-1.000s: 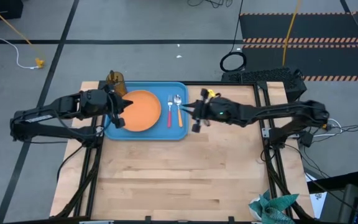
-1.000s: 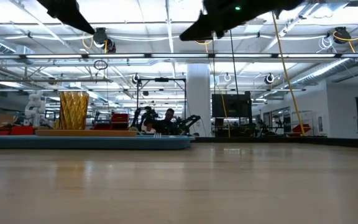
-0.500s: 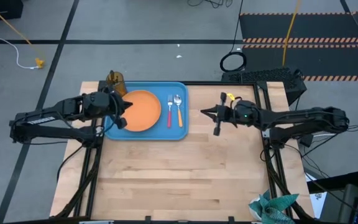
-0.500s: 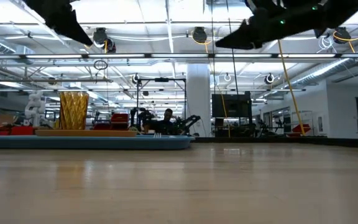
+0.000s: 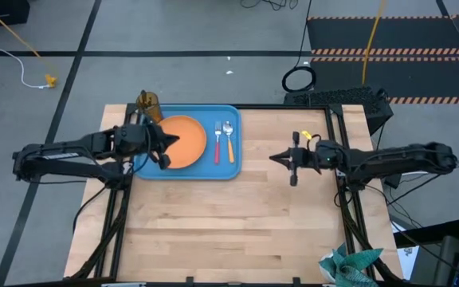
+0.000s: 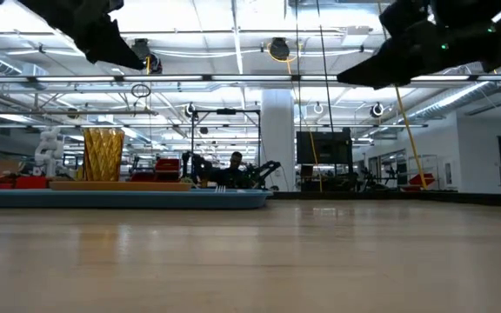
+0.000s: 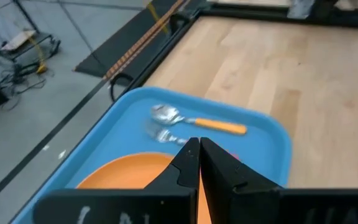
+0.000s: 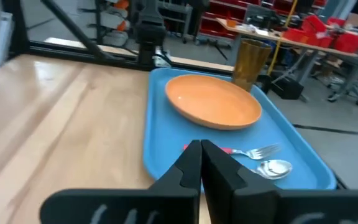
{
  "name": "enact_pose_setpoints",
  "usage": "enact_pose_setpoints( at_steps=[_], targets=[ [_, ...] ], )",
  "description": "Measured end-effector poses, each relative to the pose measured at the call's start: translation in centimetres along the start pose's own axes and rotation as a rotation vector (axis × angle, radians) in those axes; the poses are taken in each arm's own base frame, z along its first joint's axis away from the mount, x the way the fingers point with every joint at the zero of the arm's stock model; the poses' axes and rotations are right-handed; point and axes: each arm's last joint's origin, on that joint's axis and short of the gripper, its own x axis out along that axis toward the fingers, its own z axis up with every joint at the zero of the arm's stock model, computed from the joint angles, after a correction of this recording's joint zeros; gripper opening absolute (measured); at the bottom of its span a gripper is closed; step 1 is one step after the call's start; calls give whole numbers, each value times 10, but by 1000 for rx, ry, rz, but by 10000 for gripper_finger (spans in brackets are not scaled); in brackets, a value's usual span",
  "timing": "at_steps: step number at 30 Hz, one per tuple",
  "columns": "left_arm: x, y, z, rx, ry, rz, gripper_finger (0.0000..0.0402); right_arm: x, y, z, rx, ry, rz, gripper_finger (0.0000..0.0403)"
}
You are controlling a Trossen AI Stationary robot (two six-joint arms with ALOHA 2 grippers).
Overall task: Pick and place plate/cup/fork/spoon on tray
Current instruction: Return to Home Position
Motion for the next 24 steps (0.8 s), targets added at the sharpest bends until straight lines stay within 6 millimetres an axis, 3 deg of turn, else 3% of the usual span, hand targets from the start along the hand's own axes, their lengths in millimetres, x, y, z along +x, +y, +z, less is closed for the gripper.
enact_pose_setpoints(
  at_steps=[11, 24],
  targets=[
    [10, -12, -8, -64, -94, -64, 17, -28, 8, -35, 58, -26, 37, 0],
    [19, -35, -25, -115, -139, -182, 17, -48, 11, -41, 74, -19, 125, 0]
  ],
)
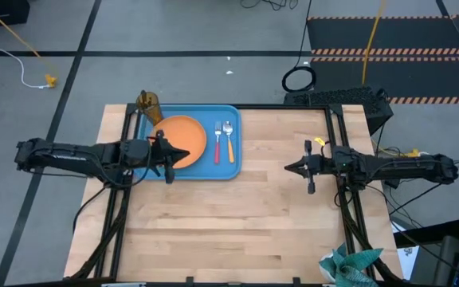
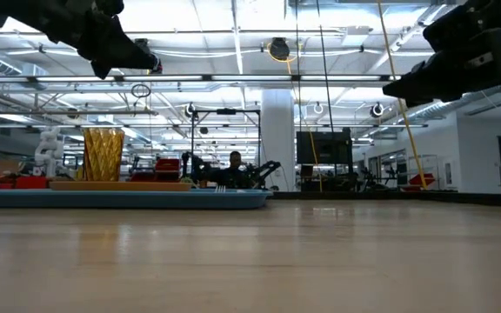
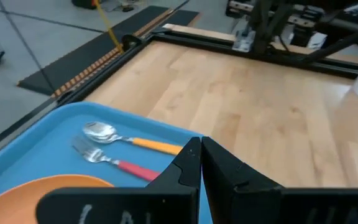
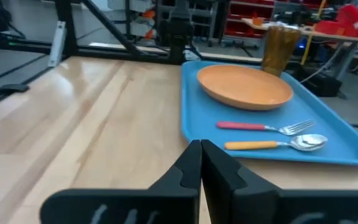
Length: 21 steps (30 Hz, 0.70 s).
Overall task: Pick and place plate/cup/fork/spoon on tray
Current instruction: Return to Home Position
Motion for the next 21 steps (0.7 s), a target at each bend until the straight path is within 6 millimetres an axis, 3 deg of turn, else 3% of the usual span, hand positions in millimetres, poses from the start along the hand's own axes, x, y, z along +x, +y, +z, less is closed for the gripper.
enact_pose_setpoints(
  at_steps=[13, 21],
  targets=[
    [7, -10, -25, 17, -54, -74, 17, -2, 3, -18, 9, 28, 34, 0],
    [8, -9, -29, 64, -47, -70, 17, -3, 3, -17, -15, 12, 31, 0]
  ],
)
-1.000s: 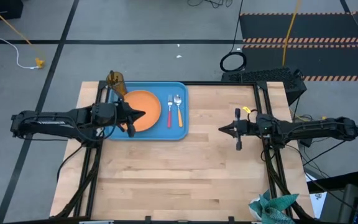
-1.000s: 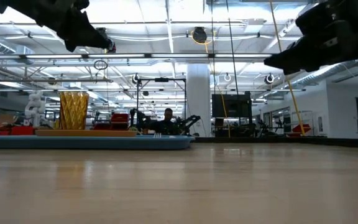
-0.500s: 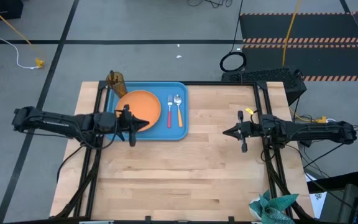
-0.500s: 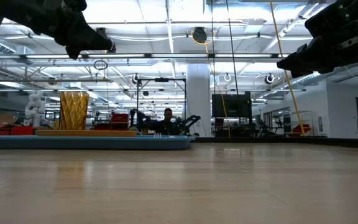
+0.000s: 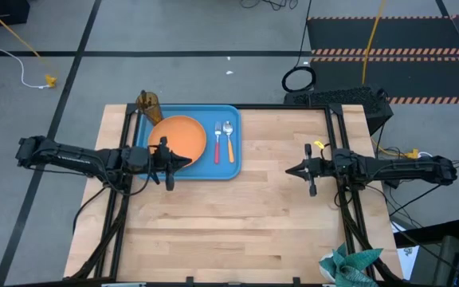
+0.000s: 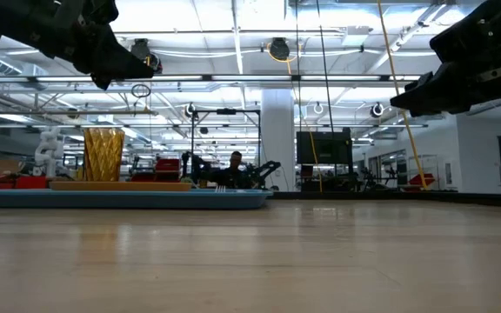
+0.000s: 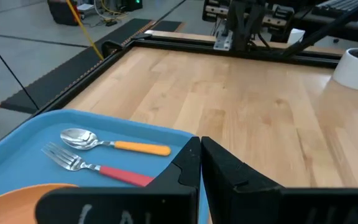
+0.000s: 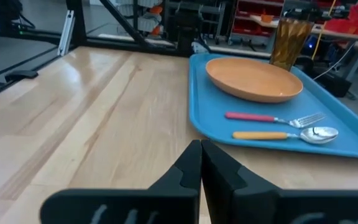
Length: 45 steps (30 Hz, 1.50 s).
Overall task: Pick and place plate/cup/fork/spoon on tray
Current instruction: Return to Home Position
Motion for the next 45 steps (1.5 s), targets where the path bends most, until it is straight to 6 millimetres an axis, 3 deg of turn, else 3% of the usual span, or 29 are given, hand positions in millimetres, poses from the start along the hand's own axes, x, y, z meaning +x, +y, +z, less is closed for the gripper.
enact_pose_setpoints(
  at_steps=[20, 35, 45],
  targets=[
    [-1, 0, 7, 84, -73, 0, 17, -13, 2, -1, 38, -19, -1, 0],
    [-1, 0, 8, 80, -79, 0, 17, -22, 1, -1, 24, -147, -68, 0],
    [-1, 0, 13, 118, -127, 11, 17, -28, 4, 0, 57, -182, 3, 0]
  ],
)
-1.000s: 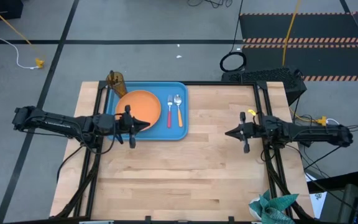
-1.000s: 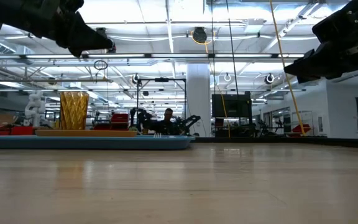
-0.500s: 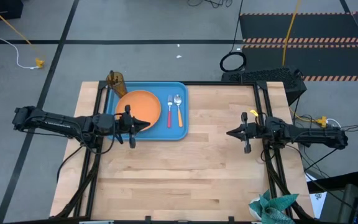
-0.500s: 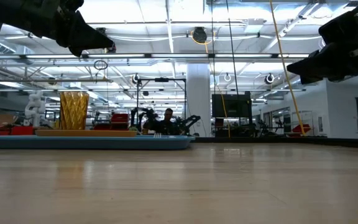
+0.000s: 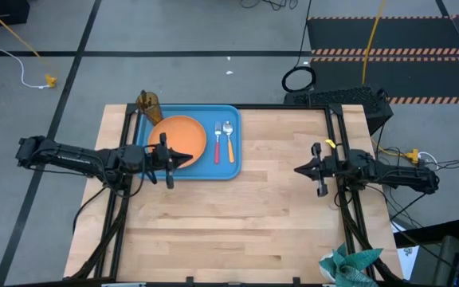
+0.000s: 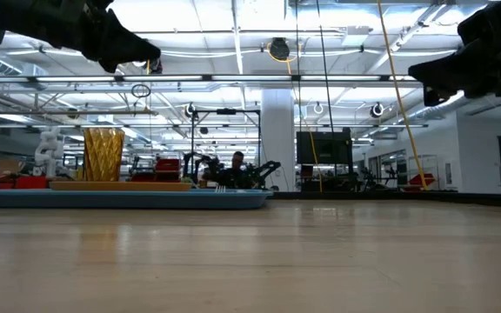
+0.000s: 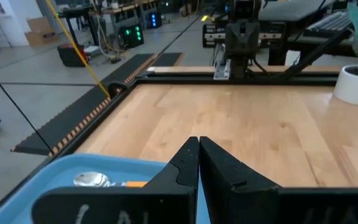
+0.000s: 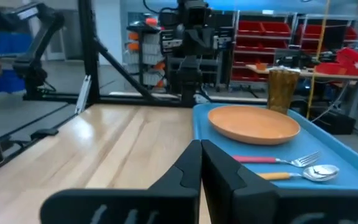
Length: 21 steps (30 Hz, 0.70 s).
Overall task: Pick and place plate/cup/fork/spoon on tray
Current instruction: Return to Home Position
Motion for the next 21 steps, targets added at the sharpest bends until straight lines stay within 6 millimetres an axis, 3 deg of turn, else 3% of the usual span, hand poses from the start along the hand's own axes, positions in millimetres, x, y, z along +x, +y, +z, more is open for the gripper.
enact_pose_setpoints(
  at_steps=[21],
  targets=[
    [0, 0, 1, 30, -8, 2, 17, 1, 3, 3, 52, -45, -46, 0]
  ],
)
